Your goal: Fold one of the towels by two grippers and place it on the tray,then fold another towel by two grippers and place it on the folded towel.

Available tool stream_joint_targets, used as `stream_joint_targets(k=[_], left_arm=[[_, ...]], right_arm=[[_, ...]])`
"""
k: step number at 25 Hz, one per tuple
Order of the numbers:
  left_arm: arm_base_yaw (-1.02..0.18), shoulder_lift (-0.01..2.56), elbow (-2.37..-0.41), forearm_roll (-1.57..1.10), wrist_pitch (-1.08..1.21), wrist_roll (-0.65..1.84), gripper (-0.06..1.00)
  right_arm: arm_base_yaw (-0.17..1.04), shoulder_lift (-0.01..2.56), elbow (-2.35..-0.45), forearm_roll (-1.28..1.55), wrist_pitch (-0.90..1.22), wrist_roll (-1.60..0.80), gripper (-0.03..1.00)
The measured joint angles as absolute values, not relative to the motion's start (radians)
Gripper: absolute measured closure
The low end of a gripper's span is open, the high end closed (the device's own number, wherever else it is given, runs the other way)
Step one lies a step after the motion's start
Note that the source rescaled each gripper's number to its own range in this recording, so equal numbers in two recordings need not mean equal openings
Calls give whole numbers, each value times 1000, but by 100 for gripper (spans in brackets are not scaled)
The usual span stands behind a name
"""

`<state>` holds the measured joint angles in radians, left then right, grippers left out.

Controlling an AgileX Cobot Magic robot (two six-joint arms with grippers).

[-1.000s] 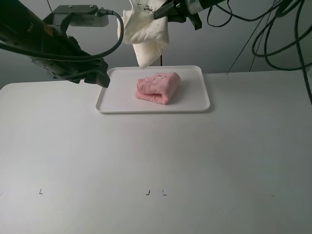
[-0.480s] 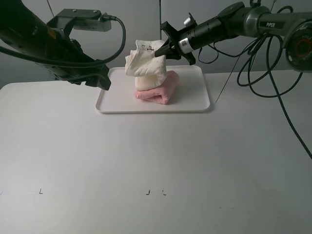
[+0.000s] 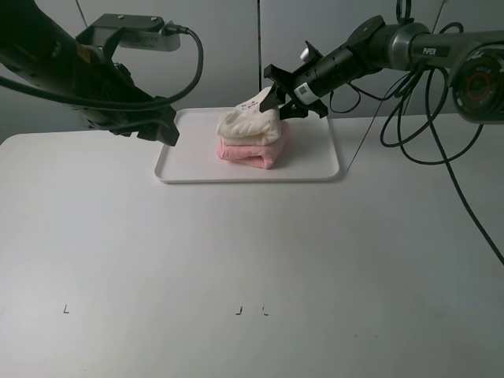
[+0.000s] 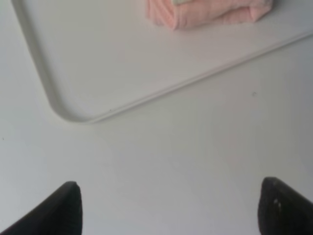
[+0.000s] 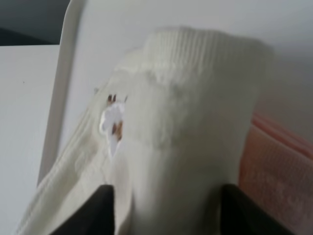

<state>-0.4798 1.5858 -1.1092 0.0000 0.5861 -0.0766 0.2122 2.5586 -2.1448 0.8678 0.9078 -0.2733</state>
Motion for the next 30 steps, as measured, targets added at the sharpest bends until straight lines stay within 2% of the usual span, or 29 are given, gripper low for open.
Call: stream_joint_targets(k=[3,5,6,15,22,26,30], left_arm=[[-480,1586,-1109,0,586,-77,2],[-480,1586,-1109,0,586,-77,2],[-480,1586,-1109,0,586,-77,2],[-480,1586,-1109,0,586,-77,2],[-480,1523,-1068,7,586,-121,2],[-480,1381,-936,53,570,-166,2],[-480,1212,-825,103,593,-201,2]], right_arm=[[212,2559,-2145,864,917,-271,15],[212,2557,-2145,833,928,-269,2],[212,2555,-2145,807,936,-267,-1],[216,2382,-2145,408,1025,-177,-3],[216,2217,-2097,270,1110,-160,-3],[218,2047,-1866,211,1052,-159,-3],[218,1770,-1525,121,901,-159,-3]])
